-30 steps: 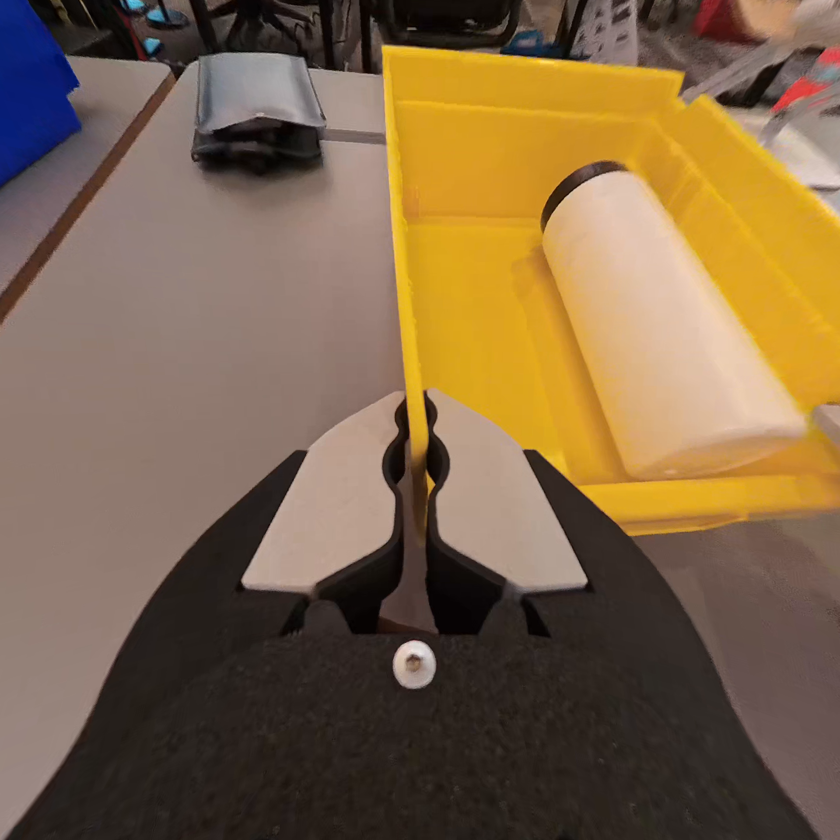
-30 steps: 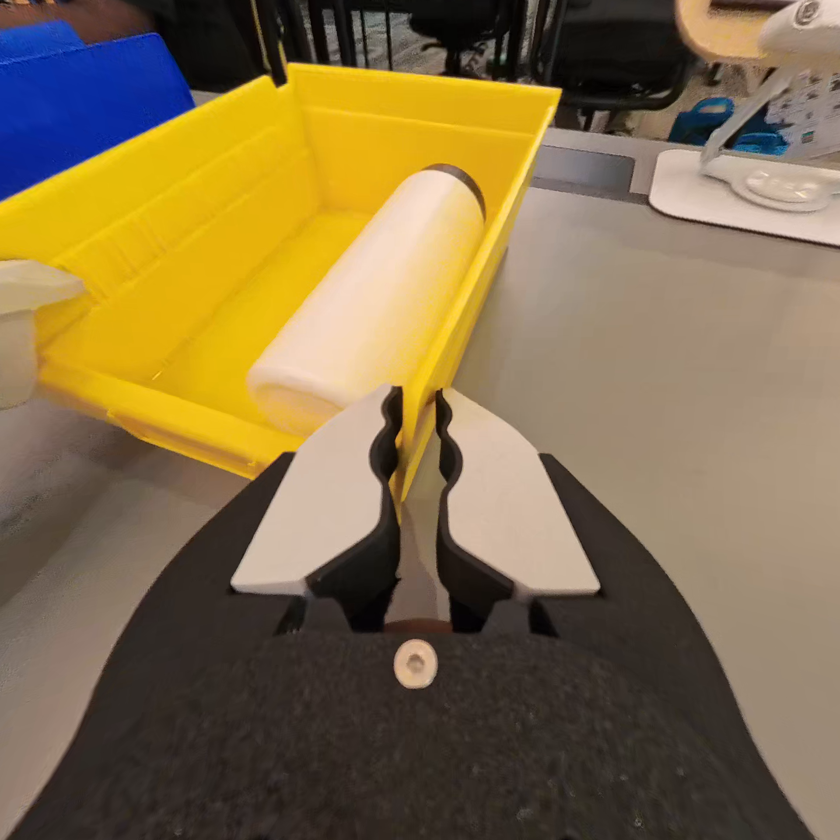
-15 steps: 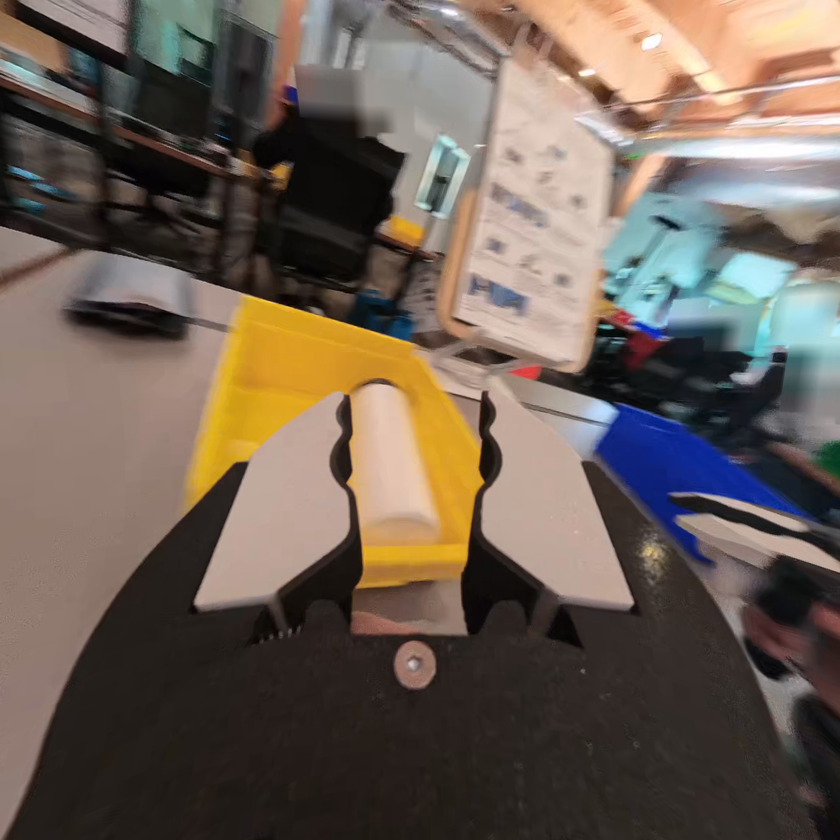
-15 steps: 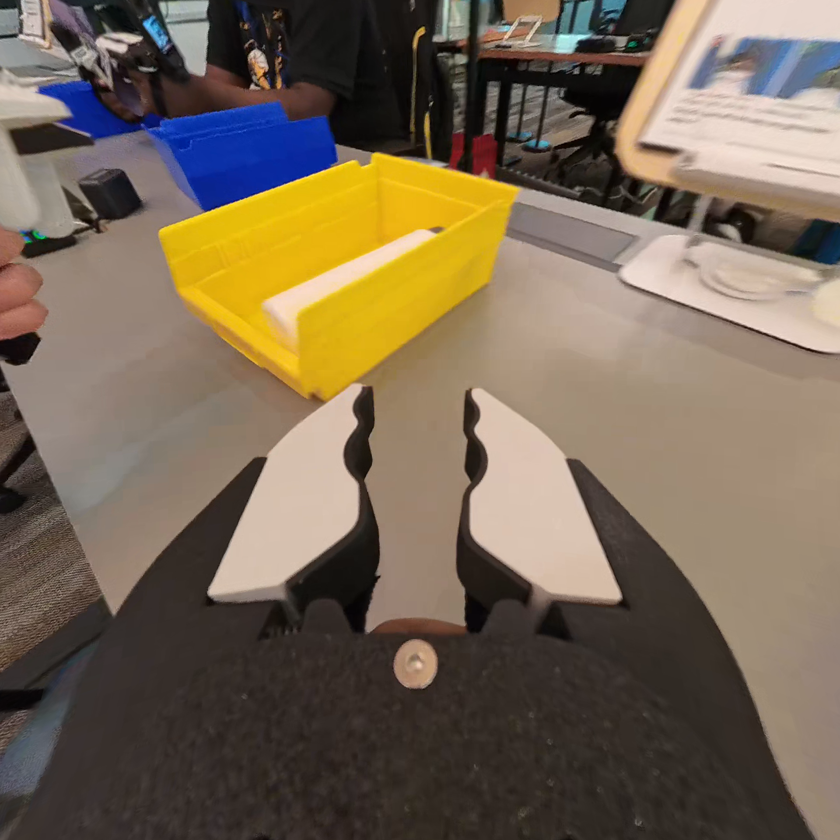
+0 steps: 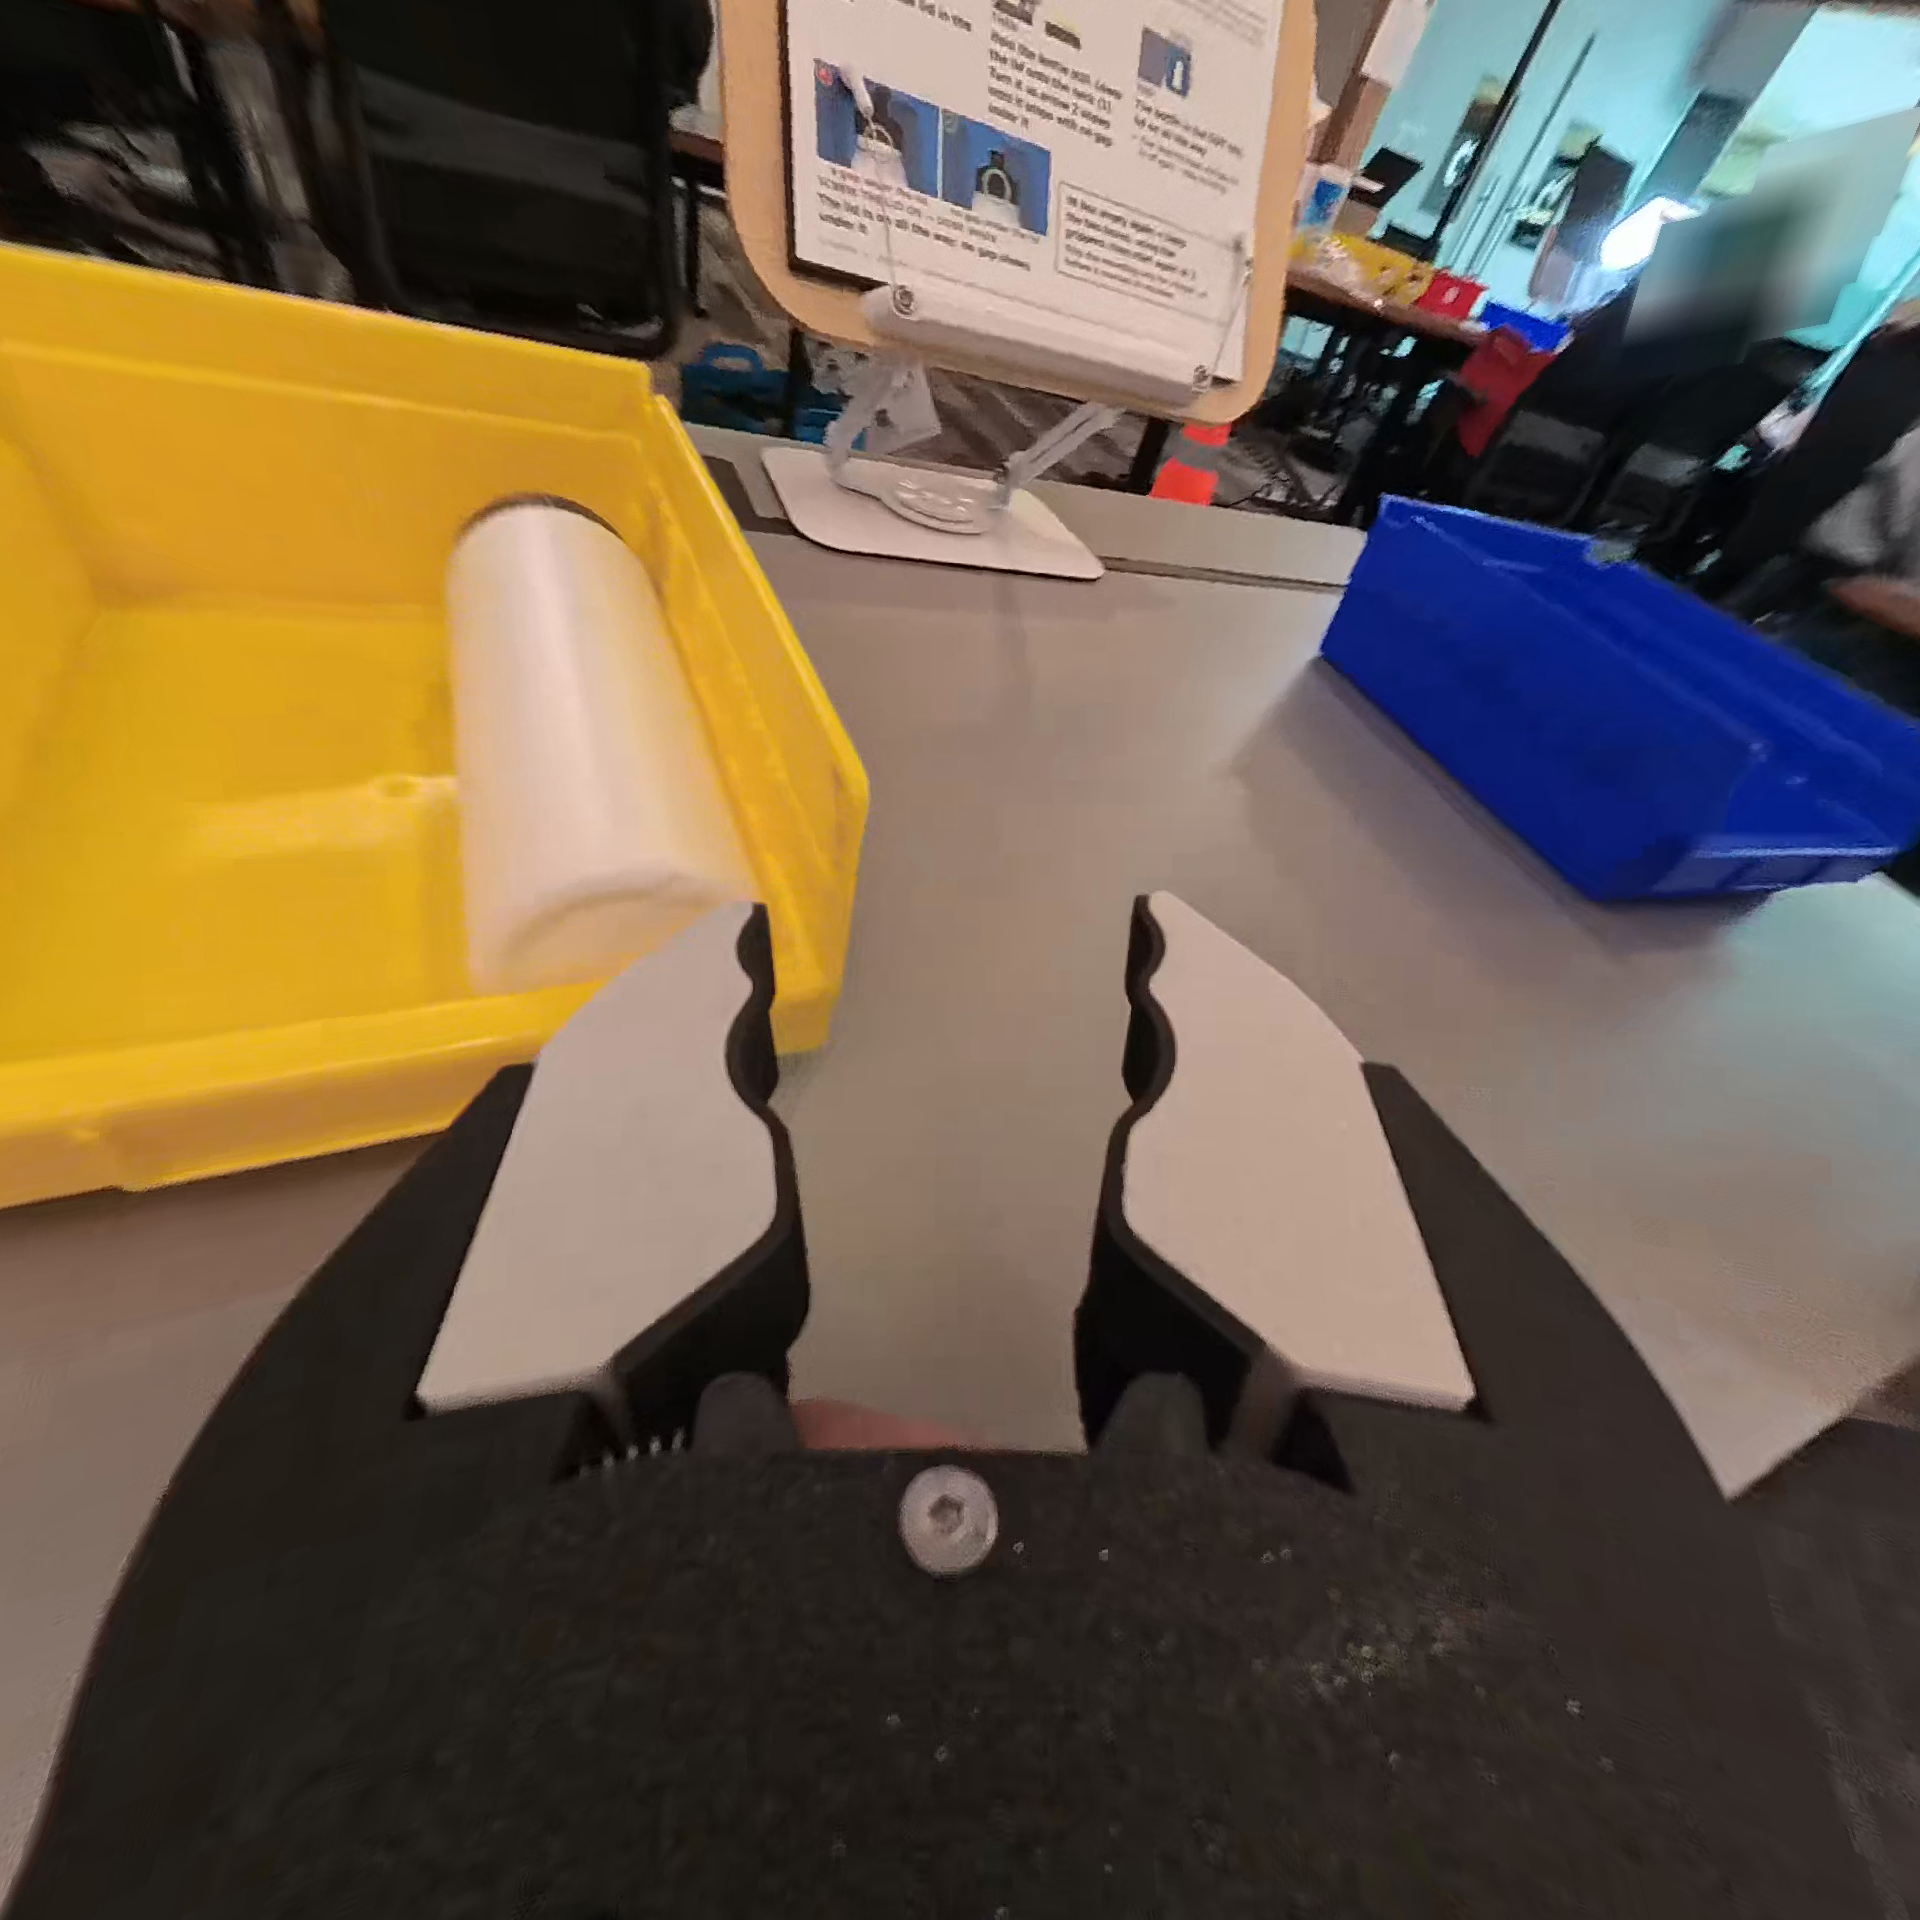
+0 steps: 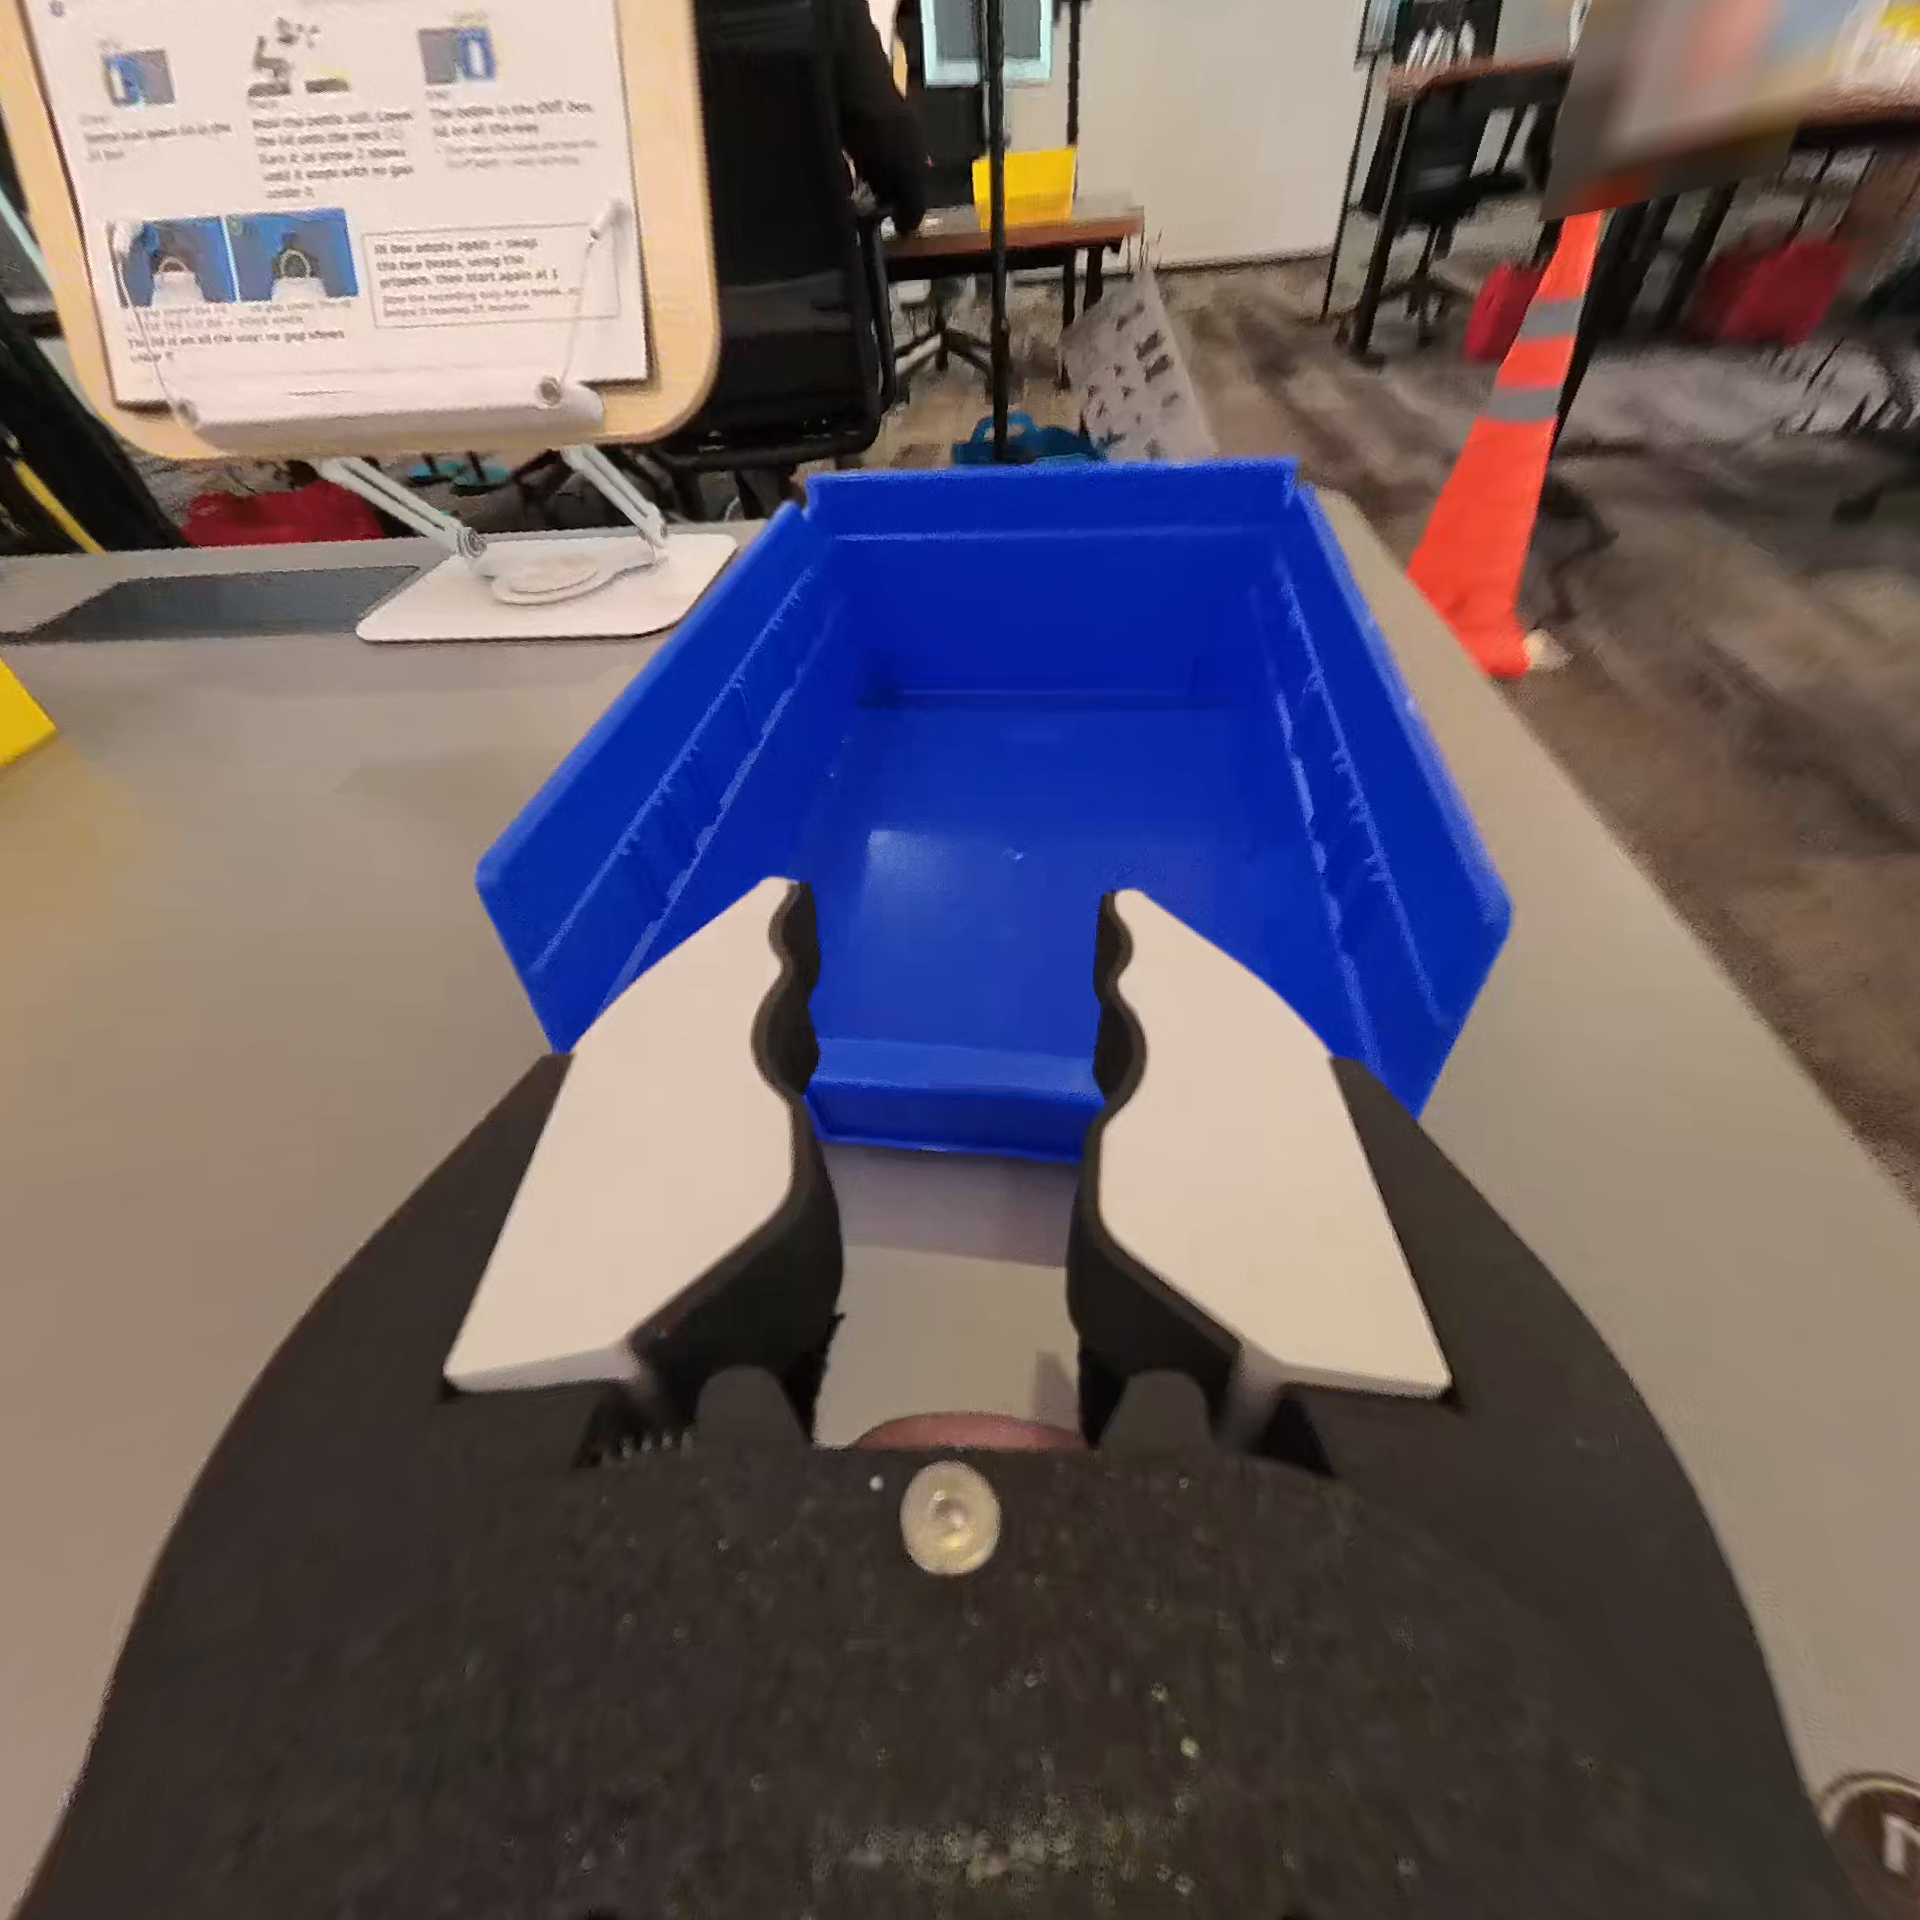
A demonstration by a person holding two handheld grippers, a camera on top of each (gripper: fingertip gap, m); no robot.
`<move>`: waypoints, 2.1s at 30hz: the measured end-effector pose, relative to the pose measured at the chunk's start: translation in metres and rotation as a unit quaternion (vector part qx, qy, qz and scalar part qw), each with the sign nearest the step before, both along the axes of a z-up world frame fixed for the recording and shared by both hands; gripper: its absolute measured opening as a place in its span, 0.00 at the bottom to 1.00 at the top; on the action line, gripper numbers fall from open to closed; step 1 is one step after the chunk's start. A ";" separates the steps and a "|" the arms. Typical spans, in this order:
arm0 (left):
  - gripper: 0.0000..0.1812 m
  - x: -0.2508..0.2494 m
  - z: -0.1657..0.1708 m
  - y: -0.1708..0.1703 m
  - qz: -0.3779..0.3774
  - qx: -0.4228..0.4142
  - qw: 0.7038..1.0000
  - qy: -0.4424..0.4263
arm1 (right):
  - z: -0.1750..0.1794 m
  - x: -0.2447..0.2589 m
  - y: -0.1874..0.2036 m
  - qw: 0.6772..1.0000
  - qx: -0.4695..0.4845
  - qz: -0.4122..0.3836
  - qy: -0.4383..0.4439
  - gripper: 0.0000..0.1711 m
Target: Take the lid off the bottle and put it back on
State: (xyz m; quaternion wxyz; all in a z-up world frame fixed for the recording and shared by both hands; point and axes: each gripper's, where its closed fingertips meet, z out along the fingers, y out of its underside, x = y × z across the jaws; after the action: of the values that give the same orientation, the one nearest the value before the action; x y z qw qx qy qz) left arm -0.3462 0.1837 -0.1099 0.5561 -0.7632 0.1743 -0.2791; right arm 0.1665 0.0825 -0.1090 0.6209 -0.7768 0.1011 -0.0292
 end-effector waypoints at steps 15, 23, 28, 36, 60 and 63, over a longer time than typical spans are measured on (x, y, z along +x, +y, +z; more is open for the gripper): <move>0.35 -0.007 -0.009 0.011 0.002 -0.025 1.000 -0.005 | -0.012 -0.028 0.015 0.998 -0.018 0.047 0.031 0.28; 0.43 -0.003 0.021 0.003 -0.030 0.020 0.998 -0.054 | -0.013 -0.029 0.013 0.998 -0.017 0.050 0.047 0.28; 0.49 -0.036 0.051 0.035 0.001 -0.049 0.999 -0.023 | -0.014 -0.032 0.011 0.997 -0.017 0.055 0.050 0.28; 0.47 -0.044 0.036 0.146 0.042 -0.267 0.961 0.067 | -0.018 -0.041 0.016 0.996 -0.025 0.067 0.051 0.28; 0.51 -0.002 -0.042 0.219 0.091 -0.475 0.846 0.225 | -0.029 -0.042 0.016 0.993 -0.041 0.078 0.084 0.28; 0.51 0.000 -0.061 0.216 0.095 -0.484 0.827 0.271 | -0.029 -0.044 0.015 0.993 -0.044 0.080 0.075 0.28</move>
State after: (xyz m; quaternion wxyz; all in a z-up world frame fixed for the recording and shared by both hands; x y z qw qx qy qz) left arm -0.3464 0.3993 -0.1713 0.0697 -0.9922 0.0867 -0.0555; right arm 0.1226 0.0978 -0.1377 0.5775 -0.8087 0.0839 0.0745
